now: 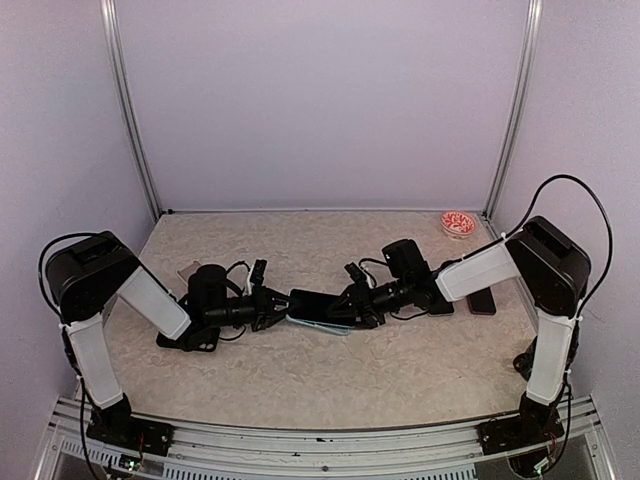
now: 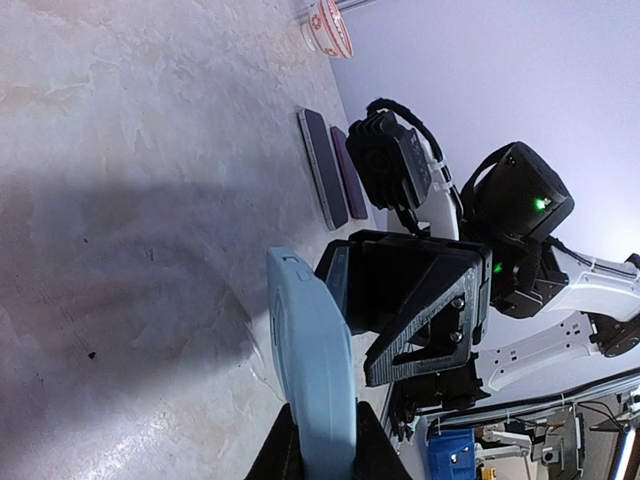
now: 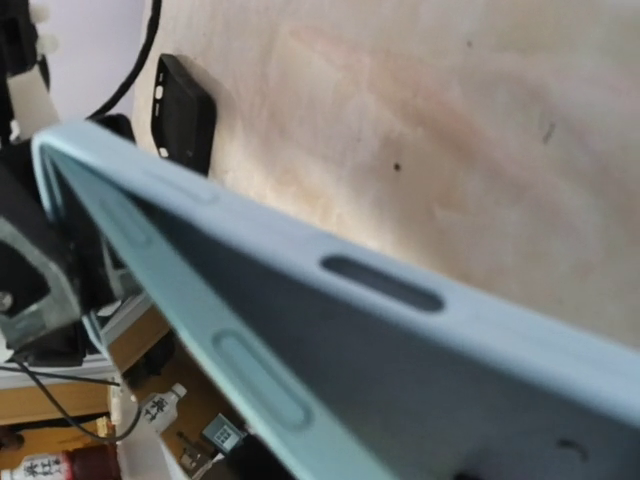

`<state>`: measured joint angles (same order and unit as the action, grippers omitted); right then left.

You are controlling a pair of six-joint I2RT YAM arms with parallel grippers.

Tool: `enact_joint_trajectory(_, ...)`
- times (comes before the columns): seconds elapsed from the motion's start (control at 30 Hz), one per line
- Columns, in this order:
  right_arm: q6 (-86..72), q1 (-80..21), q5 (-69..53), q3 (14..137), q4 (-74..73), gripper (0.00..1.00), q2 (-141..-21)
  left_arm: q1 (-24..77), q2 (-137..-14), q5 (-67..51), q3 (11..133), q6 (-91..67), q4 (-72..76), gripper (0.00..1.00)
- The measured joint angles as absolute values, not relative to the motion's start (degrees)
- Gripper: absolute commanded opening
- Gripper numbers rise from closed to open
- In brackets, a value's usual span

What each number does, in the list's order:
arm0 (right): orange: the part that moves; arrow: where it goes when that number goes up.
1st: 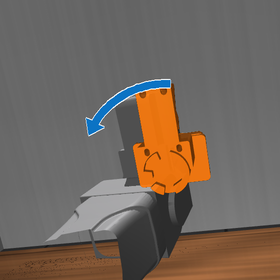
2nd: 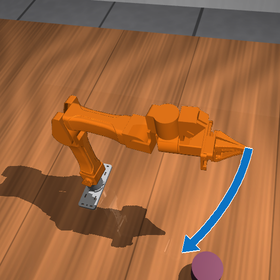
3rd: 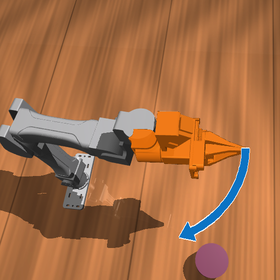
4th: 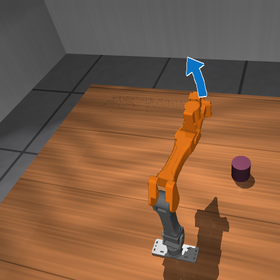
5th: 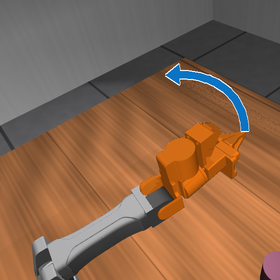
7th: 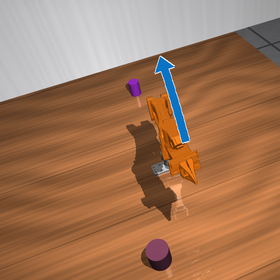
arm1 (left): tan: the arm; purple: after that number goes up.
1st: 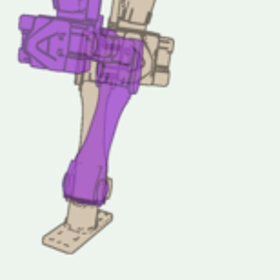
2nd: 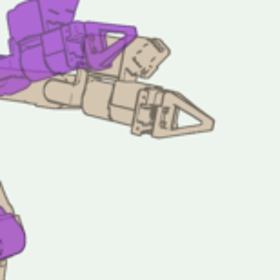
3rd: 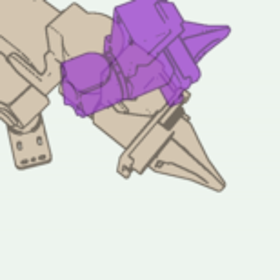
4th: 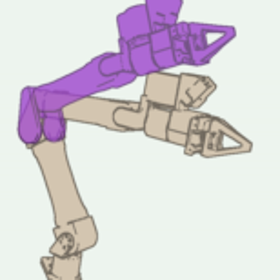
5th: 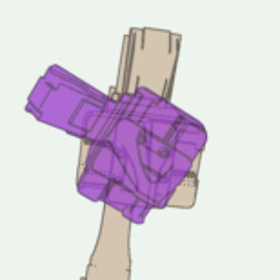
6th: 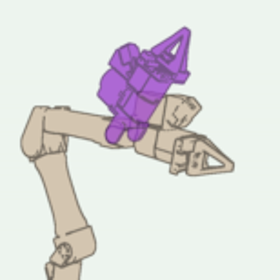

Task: Put the phone into the phone case
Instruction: Pass from the right arm to the left, then press the phone onto the phone case.

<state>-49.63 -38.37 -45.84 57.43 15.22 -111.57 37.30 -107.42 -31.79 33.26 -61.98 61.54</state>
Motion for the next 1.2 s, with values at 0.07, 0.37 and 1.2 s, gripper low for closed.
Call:
enact_joint_trajectory(0.07, -50.43, -38.17, -46.26, 56.75, 16.53, 0.58, -111.57, 37.30, -107.42, -31.79, 33.01, -62.24, 61.69, 0.00)
enact_joint_trajectory(0.37, -50.78, -37.15, -46.70, 56.38, 17.21, 0.61, -111.50, 37.08, -107.42, -31.75, 32.82, -62.76, 61.71, 0.00)
enact_joint_trajectory(1.2, -45.56, -34.22, -46.85, 49.04, 14.90, 0.62, -102.19, 36.38, -103.74, -32.80, 32.64, -62.67, 61.67, 0.00)
